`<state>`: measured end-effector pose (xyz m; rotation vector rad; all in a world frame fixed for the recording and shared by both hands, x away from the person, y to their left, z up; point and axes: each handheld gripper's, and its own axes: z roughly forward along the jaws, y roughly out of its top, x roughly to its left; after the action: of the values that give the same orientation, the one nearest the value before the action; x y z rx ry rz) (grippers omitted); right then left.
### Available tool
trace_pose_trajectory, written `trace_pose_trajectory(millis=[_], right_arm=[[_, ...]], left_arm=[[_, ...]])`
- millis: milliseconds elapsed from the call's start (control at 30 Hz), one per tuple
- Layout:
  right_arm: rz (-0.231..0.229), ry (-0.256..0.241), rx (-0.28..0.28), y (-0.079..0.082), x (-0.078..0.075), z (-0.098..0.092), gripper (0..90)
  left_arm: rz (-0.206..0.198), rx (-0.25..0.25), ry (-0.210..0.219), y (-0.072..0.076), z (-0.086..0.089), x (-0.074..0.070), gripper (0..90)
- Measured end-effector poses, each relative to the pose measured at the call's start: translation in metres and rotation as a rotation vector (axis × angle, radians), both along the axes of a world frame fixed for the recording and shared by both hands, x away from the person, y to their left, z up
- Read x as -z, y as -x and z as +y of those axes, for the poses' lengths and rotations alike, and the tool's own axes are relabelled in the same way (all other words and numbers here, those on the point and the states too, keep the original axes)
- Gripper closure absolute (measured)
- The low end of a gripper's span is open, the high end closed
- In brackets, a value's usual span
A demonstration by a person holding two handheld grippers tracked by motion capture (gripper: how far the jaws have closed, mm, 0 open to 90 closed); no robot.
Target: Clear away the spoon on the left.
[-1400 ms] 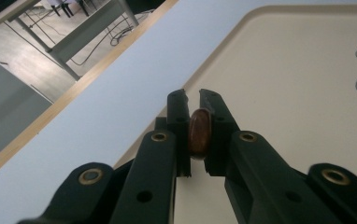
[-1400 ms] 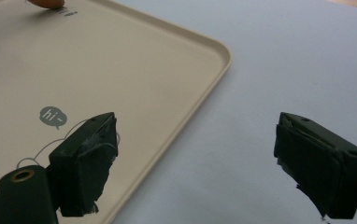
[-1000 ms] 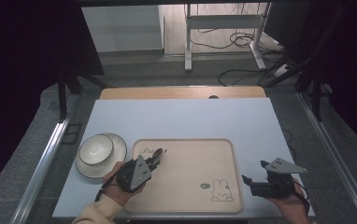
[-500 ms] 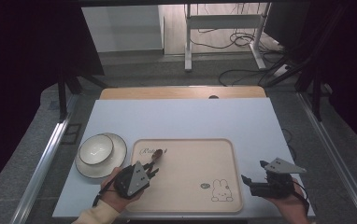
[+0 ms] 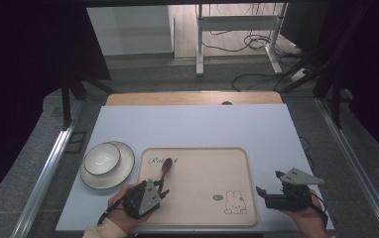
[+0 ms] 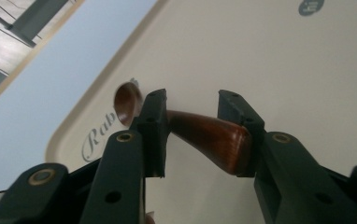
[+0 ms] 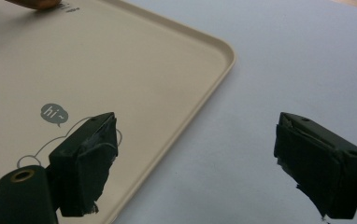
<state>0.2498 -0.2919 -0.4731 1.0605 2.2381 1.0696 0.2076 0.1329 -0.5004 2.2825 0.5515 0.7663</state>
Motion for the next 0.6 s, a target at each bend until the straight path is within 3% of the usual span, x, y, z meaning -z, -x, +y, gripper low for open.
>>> trace_pose_trajectory(millis=[233,333,600], right_arm=[[0.001,0.0,0.001,0.0,0.0,-0.001,13.9],[0.001,0.0,0.001,0.0,0.0,-0.001,13.9],[0.001,0.001,0.001,0.0,0.0,-0.001,13.9]], left_arm=[[0.075,0.008,-0.001,-0.004,-0.003,0.007,49.6],[0.114,0.001,0.026,-0.007,-0.001,0.007,39.9],[0.158,-0.009,0.09,-0.011,0.001,0.005,21.2]])
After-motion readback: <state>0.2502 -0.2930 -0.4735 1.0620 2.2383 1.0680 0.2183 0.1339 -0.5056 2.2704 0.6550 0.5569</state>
